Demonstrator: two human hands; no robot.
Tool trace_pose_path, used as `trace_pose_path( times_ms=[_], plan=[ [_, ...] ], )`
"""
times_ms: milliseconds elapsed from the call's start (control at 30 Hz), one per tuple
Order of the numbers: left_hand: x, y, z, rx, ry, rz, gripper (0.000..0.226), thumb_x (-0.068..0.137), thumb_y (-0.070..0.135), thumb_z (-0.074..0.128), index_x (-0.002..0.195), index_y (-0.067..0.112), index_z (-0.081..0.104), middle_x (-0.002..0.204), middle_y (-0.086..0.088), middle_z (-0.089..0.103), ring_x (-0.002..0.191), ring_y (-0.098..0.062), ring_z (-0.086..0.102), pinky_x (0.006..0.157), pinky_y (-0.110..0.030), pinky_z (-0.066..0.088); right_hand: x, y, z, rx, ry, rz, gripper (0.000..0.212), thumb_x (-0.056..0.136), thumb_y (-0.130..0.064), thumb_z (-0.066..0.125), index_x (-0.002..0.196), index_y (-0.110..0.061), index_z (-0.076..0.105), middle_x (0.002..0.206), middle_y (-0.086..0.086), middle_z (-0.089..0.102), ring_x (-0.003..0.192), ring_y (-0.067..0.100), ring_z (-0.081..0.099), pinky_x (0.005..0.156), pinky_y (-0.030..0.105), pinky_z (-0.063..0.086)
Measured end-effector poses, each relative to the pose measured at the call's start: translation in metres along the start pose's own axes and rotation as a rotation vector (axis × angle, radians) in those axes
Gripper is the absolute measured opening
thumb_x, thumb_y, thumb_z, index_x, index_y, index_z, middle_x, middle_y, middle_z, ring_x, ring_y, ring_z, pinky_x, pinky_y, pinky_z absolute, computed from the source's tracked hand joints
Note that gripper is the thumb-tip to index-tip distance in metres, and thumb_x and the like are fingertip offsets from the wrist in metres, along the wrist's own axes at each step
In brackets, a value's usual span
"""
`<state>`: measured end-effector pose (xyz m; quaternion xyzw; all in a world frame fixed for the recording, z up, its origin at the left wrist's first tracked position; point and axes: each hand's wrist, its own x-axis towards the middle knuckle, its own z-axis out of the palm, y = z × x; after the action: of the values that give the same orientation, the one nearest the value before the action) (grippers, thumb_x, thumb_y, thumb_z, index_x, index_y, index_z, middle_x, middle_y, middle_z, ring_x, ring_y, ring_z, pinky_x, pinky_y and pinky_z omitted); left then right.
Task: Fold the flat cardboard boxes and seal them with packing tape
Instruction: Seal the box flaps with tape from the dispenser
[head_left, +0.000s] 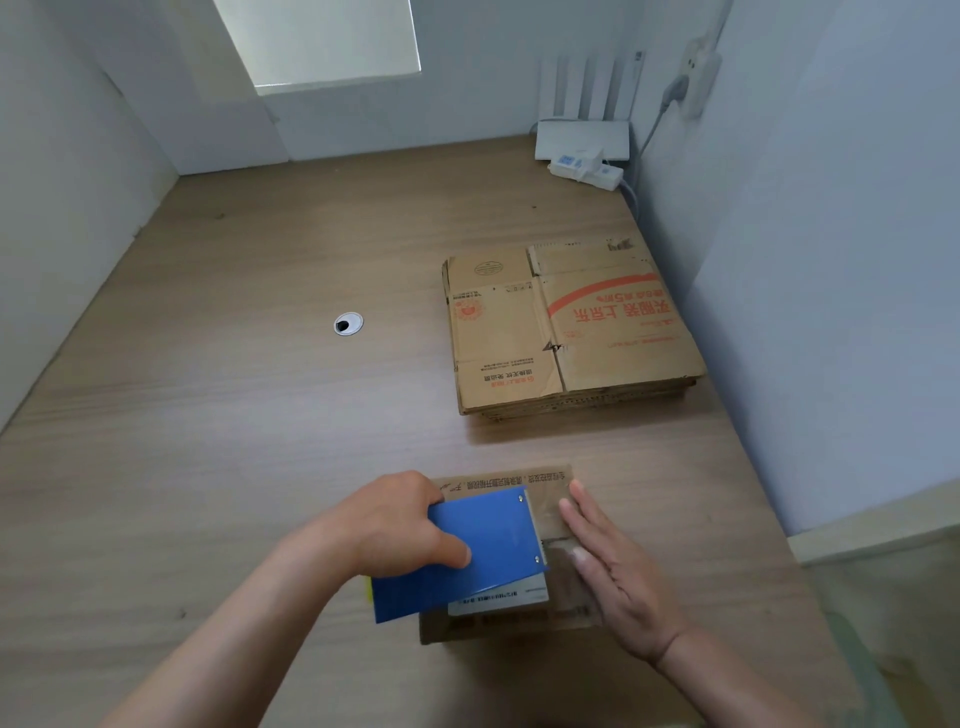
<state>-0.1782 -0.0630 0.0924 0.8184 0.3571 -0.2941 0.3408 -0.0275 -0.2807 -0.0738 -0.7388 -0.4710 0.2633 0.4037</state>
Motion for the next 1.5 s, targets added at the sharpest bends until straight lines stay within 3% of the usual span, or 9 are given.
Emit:
trace_pose_path(
  times_ms=[167, 300, 400, 500, 567, 667, 900, 1167, 1500],
  plan=[
    [0.003, 0.004, 0.0, 0.051, -0.025, 0.013, 0.027, 0.083, 0.045, 0.069, 0.099, 0.025, 0.063, 0.1, 0.007, 0.067, 0.088, -0.011, 0.065, 0.073, -0.025, 0.054, -0.002, -0.001, 0.005, -0.037, 0.057, -0.01, 0.06, 0.094, -0.038, 0.039, 0.153, -0.029, 0.032, 0.161, -0.032, 0.008, 0.149, -0.001, 0.018, 0.116, 0.008, 0.016],
    [0.006, 0.005, 0.0, 0.064, -0.034, 0.002, 0.028, 0.082, 0.047, 0.069, 0.1, 0.025, 0.063, 0.101, 0.007, 0.067, 0.089, -0.011, 0.065, 0.081, -0.028, 0.057, -0.004, 0.0, 0.006, -0.007, 0.041, 0.001, 0.067, 0.091, -0.046, 0.04, 0.154, -0.03, 0.028, 0.163, -0.027, 0.009, 0.15, 0.0, 0.016, 0.116, 0.009, 0.016],
    [0.007, 0.003, -0.001, 0.052, -0.027, -0.007, 0.029, 0.083, 0.047, 0.069, 0.101, 0.025, 0.063, 0.1, 0.007, 0.067, 0.088, -0.011, 0.065, 0.075, -0.025, 0.055, -0.003, -0.001, 0.009, 0.1, 0.082, 0.055, 0.053, 0.1, -0.047, 0.033, 0.151, -0.033, 0.035, 0.161, -0.028, 0.018, 0.149, 0.001, 0.02, 0.117, 0.012, 0.018],
    [0.008, 0.002, -0.002, 0.04, -0.023, -0.008, 0.029, 0.083, 0.047, 0.07, 0.101, 0.025, 0.064, 0.098, 0.007, 0.067, 0.087, -0.011, 0.065, 0.072, -0.023, 0.052, -0.001, -0.004, 0.012, 0.221, 0.122, 0.14, 0.042, 0.105, -0.031, 0.038, 0.144, -0.046, 0.044, 0.155, -0.034, 0.027, 0.146, -0.002, 0.027, 0.116, 0.01, 0.022],
    [0.008, 0.002, -0.002, 0.033, -0.023, -0.01, 0.028, 0.082, 0.047, 0.07, 0.1, 0.026, 0.064, 0.098, 0.007, 0.067, 0.087, -0.01, 0.065, 0.073, -0.023, 0.052, -0.001, -0.007, 0.013, 0.291, 0.126, 0.167, 0.053, 0.105, -0.018, 0.046, 0.139, -0.058, 0.041, 0.15, -0.039, 0.03, 0.144, -0.005, 0.029, 0.113, 0.009, 0.025],
    [0.006, -0.003, -0.003, 0.012, -0.014, -0.016, 0.027, 0.082, 0.048, 0.071, 0.096, 0.026, 0.063, 0.096, 0.008, 0.067, 0.086, -0.009, 0.065, 0.072, -0.025, 0.052, -0.002, -0.009, 0.014, 0.392, 0.142, 0.211, 0.064, 0.103, -0.005, 0.048, 0.135, -0.061, 0.042, 0.147, -0.04, 0.033, 0.143, -0.006, 0.03, 0.112, 0.009, 0.027],
    [0.001, -0.012, -0.001, 0.0, 0.008, -0.029, 0.027, 0.081, 0.048, 0.072, 0.092, 0.026, 0.062, 0.092, 0.006, 0.066, 0.082, -0.009, 0.063, 0.063, -0.021, 0.044, -0.002, -0.015, 0.017, 0.384, 0.151, 0.251, 0.063, 0.104, -0.012, 0.048, 0.129, -0.07, 0.042, 0.153, -0.021, 0.038, 0.142, -0.007, 0.032, 0.114, 0.013, 0.029],
    [-0.019, -0.066, -0.025, 0.104, -0.011, -0.076, 0.023, 0.081, 0.044, 0.072, 0.087, 0.024, 0.064, 0.083, 0.008, 0.062, 0.073, -0.008, 0.058, 0.061, -0.022, 0.039, 0.0, -0.017, 0.015, 0.323, 0.178, 0.251, 0.069, 0.102, -0.007, 0.052, 0.125, -0.071, 0.043, 0.15, -0.016, 0.043, 0.139, -0.009, 0.036, 0.113, 0.01, 0.027],
    [-0.025, -0.14, -0.032, 0.039, -0.013, -0.127, 0.02, 0.078, 0.038, 0.076, 0.084, 0.023, 0.066, 0.078, 0.008, 0.066, 0.071, -0.009, 0.06, 0.061, -0.026, 0.041, 0.002, -0.024, 0.016, 0.306, 0.23, 0.253, 0.076, 0.099, -0.002, 0.053, 0.113, -0.077, 0.049, 0.143, -0.015, 0.048, 0.13, -0.015, 0.041, 0.102, 0.0, 0.031]
  ],
)
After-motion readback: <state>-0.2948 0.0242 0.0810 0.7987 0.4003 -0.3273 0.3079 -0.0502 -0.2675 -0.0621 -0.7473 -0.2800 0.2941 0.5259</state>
